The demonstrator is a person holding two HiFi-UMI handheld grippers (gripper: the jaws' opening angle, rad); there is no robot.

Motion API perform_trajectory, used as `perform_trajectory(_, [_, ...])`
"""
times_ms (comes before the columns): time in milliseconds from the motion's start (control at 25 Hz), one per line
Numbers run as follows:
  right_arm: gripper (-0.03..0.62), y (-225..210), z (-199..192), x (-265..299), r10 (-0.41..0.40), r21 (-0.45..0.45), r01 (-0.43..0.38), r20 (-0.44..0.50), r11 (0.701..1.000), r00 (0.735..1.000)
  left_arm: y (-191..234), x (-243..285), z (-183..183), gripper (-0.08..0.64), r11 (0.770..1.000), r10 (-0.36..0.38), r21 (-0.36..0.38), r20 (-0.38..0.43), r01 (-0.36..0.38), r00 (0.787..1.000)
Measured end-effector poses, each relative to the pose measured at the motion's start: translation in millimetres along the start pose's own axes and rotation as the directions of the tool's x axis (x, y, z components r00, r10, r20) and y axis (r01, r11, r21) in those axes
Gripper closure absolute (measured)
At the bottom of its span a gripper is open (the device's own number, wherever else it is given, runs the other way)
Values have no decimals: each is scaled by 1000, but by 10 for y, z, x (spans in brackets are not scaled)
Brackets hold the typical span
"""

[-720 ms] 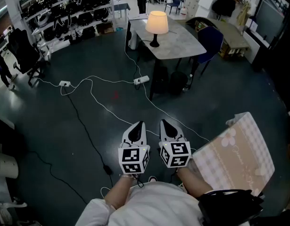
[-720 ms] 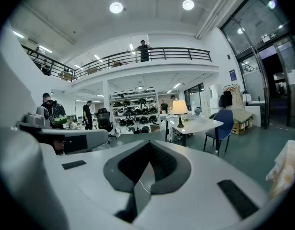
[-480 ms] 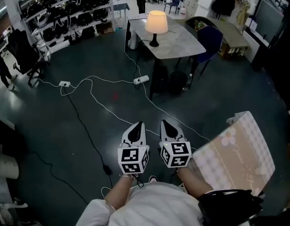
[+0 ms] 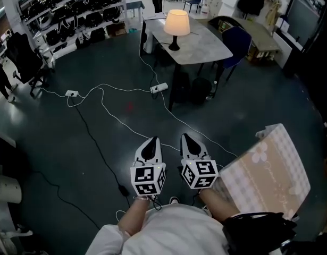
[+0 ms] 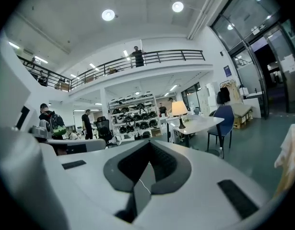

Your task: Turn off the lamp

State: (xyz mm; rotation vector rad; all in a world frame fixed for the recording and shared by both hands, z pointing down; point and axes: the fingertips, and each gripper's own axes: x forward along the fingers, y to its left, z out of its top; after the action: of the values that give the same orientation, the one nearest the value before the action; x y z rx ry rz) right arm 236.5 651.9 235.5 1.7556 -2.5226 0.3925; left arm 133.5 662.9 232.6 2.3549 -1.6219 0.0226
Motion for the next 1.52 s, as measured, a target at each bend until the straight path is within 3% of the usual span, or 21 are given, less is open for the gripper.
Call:
perform_trajectory(120, [594,64,47,75,-25,-3,25,47,1000,999,158,-3,5,555,1000,4,0,-3,-4,1000])
perform_trajectory(280, [594,234,-2,254,-19,19,19,39,1000,999,444,-24,29,555,1000,15,-3,1,-15,1000])
perform_trajectory(720, [594,423,37,544,-118,23,117,55,993,991,1196,-90,128,555,997,72,-7,20,-72,997])
perform_trajectory(1200, [594,369,-102,699,-145,23,145,12,989,989,1306,59,-4,555,998,64,-4,-8,-64,998])
perform_trajectory(1520, [594,251,-6,1198,-136,39,135,27,990,990,1540,432,147,555,996,91,15,9,-91,996])
